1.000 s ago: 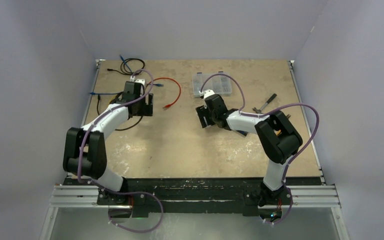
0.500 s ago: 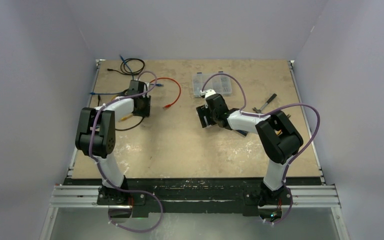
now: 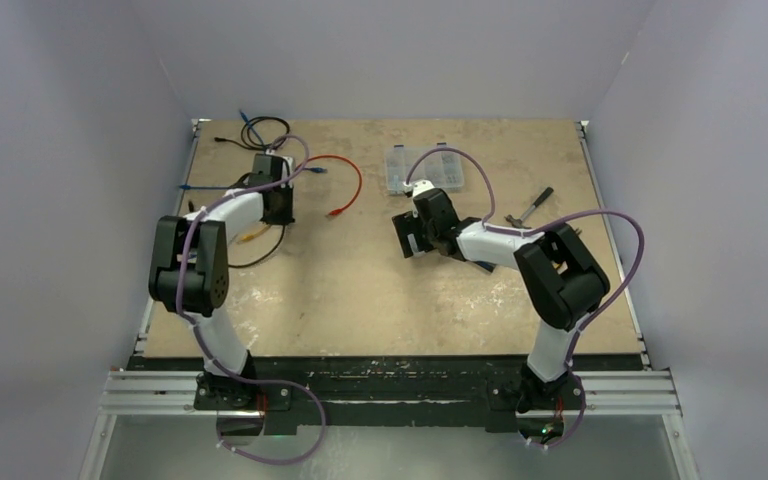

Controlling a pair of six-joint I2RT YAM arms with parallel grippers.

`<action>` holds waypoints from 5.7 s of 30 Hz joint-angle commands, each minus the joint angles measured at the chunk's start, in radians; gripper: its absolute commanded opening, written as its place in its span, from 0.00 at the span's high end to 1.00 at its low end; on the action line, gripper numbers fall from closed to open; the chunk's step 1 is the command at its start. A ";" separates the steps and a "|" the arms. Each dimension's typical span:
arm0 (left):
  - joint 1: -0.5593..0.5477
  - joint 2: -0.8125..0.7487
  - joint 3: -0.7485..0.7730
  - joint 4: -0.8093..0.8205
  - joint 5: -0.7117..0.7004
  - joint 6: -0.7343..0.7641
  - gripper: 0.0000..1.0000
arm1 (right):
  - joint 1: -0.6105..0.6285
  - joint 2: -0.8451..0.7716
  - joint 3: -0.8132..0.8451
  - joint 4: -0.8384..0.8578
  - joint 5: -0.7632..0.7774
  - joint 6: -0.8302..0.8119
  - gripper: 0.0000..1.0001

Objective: Insert the plug into the switch port
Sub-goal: Pick up the connector from the center of the board.

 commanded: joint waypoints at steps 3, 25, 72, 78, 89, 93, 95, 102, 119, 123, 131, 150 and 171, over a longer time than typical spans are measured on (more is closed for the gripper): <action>0.009 -0.281 0.025 -0.068 -0.267 0.033 1.00 | -0.005 -0.062 -0.015 -0.001 0.027 0.015 0.05; 0.003 -0.585 0.565 -0.262 -0.806 0.214 1.00 | -0.005 -0.193 -0.089 0.086 0.083 0.036 0.02; -0.365 -0.621 -0.214 -0.048 0.267 0.194 1.00 | 0.016 -0.437 -0.114 0.336 -0.539 0.302 0.09; -0.415 -0.671 -0.238 -0.037 0.128 0.203 1.00 | 0.041 -0.411 -0.097 0.338 -0.536 0.354 0.11; -0.423 -0.674 -0.242 -0.057 0.354 0.236 1.00 | 0.065 -0.442 -0.190 0.488 -0.748 0.025 0.09; -0.423 -0.672 -0.241 -0.065 0.449 0.255 1.00 | 0.065 -0.501 -0.242 0.518 -0.812 -0.173 0.06; -0.423 -0.669 -0.236 -0.075 0.506 0.269 1.00 | 0.065 -0.520 -0.272 0.539 -0.844 -0.229 0.06; -0.431 -0.672 -0.238 -0.091 0.660 0.302 1.00 | 0.065 -0.516 -0.265 0.484 -0.923 -0.341 0.12; -0.454 -0.653 -0.229 -0.116 0.702 0.319 1.00 | 0.065 -0.386 -0.132 0.294 -1.137 -0.400 0.45; -0.455 -0.653 -0.230 -0.119 0.702 0.321 1.00 | 0.065 -0.389 -0.130 0.285 -1.139 -0.404 0.51; -0.460 -0.639 -0.228 -0.122 0.698 0.321 1.00 | 0.065 -0.398 -0.127 0.290 -1.144 -0.393 0.58; -0.476 -0.842 -0.312 0.022 0.320 0.287 0.60 | 0.065 -0.510 -0.184 0.361 -0.766 0.069 1.00; -0.731 -0.983 -0.391 0.259 -0.093 0.508 0.55 | 0.065 -0.558 -0.164 0.266 -0.473 0.887 1.00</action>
